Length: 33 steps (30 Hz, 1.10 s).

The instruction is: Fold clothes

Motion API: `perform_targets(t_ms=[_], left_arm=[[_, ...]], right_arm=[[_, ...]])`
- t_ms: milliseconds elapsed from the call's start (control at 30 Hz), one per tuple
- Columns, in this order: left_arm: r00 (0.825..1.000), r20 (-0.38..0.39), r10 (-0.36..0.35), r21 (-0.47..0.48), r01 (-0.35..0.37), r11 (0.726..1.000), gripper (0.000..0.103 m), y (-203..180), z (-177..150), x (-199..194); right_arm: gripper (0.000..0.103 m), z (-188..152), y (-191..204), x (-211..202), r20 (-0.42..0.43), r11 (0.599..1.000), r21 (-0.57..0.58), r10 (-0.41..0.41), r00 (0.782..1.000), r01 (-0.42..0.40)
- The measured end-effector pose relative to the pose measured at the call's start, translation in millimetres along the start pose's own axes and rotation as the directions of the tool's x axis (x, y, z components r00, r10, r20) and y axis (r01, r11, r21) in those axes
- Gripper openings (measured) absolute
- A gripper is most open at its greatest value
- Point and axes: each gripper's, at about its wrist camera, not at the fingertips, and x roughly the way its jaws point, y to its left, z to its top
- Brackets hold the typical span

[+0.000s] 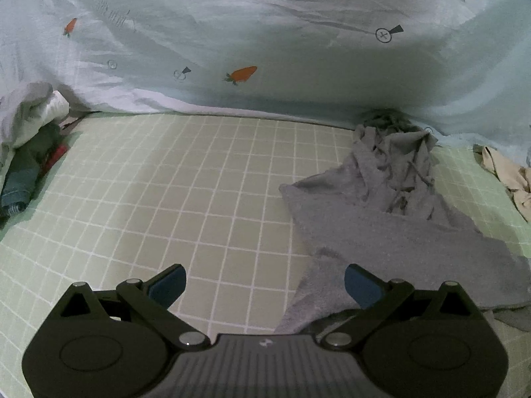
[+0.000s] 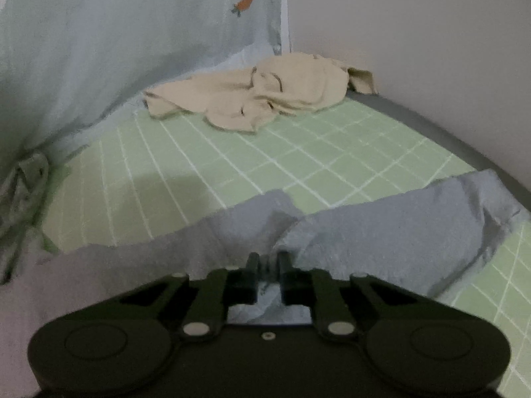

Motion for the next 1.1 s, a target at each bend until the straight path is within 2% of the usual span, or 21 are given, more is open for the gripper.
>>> perform_targets(t_ms=[167,267,367,433,533,567,600,633,667,700,767,800,833,867,1000,1100], left_arm=[[1.0,0.004,-0.01,-0.006,0.01,1.0,0.101,1.8,-0.2,-0.2],[1.0,0.007,-0.015,-0.012,0.015,1.0,0.101,1.9,-0.8,-0.9],[1.0,0.011,-0.015,-0.02,0.015,1.0,0.101,3.5,-1.5,-1.4],[1.0,0.015,-0.014,-0.027,0.014,1.0,0.101,4.9,-1.9,-1.7],[1.0,0.016,-0.008,-0.05,0.009,0.999,0.101,9.7,-2.1,-1.4],[1.0,0.016,-0.006,-0.058,0.007,0.998,0.101,11.3,-2.4,-1.5],[1.0,0.016,-0.005,-0.063,0.006,0.998,0.101,12.9,-2.5,-1.6],[1.0,0.016,-0.004,-0.068,0.005,0.998,0.101,14.4,-2.5,-1.7],[1.0,0.018,-0.002,-0.071,0.003,0.997,0.101,15.5,-2.6,-2.0],[1.0,0.019,0.001,-0.074,0.001,0.997,0.101,16.5,-2.6,-2.3],[1.0,0.018,0.002,-0.081,0.0,0.997,0.101,17.2,-3.0,-1.7],[1.0,0.015,0.002,-0.083,0.0,0.997,0.101,16.6,-3.0,-0.7],[1.0,0.008,-0.001,-0.082,0.001,0.997,0.101,15.2,-2.5,1.2],[1.0,0.003,-0.006,-0.077,0.006,0.997,0.101,13.2,-1.8,2.9],[0.999,-0.006,-0.039,-0.02,0.039,0.999,0.101,-2.3,2.1,9.1],[0.997,0.002,-0.071,0.045,0.071,0.996,0.101,-22.1,7.0,12.9]], right_arm=[[0.008,16.3,13.1,-30.7,0.079,0.992,0.031,0.118,0.99,-0.121],[0.005,23.0,38.0,-48.4,0.101,0.967,0.022,0.252,0.962,-0.255],[0.005,21.9,73.7,-64.7,0.086,0.92,-0.013,0.391,0.916,-0.392],[0.005,12.9,102.7,-74.1,0.047,0.87,-0.063,0.492,0.869,-0.489],[0.007,-14.8,145.8,-77.1,-0.08,0.792,-0.143,0.588,0.805,-0.593],[0.012,-25.3,159.8,-76.9,-0.131,0.765,-0.169,0.607,0.784,-0.621],[0.017,-38.0,173.1,-74.8,-0.197,0.747,-0.202,0.603,0.773,-0.634],[0.034,-47.5,180.9,-73.6,-0.24,0.735,-0.228,0.593,0.768,-0.639],[0.051,-55.0,185.7,-73.5,-0.265,0.727,-0.252,0.583,0.768,-0.639],[0.057,-60.4,188.5,-74.7,-0.28,0.723,-0.274,0.571,0.772,-0.634],[0.078,-63.4,186.8,-78.1,-0.275,0.732,-0.294,0.551,0.788,-0.614],[0.084,-62.8,184.2,-79.8,-0.257,0.745,-0.295,0.541,0.8,-0.599],[0.097,-58.8,179.4,-80.0,-0.23,0.763,-0.295,0.527,0.818,-0.575],[0.103,-54.7,174.7,-80.1,-0.203,0.781,-0.294,0.512,0.834,-0.551],[0.103,-37.4,147.6,-73.0,-0.101,0.851,-0.294,0.426,0.899,-0.436],[0.103,-29.3,122.4,-65.6,-0.042,0.909,-0.271,0.316,0.948,-0.315]])
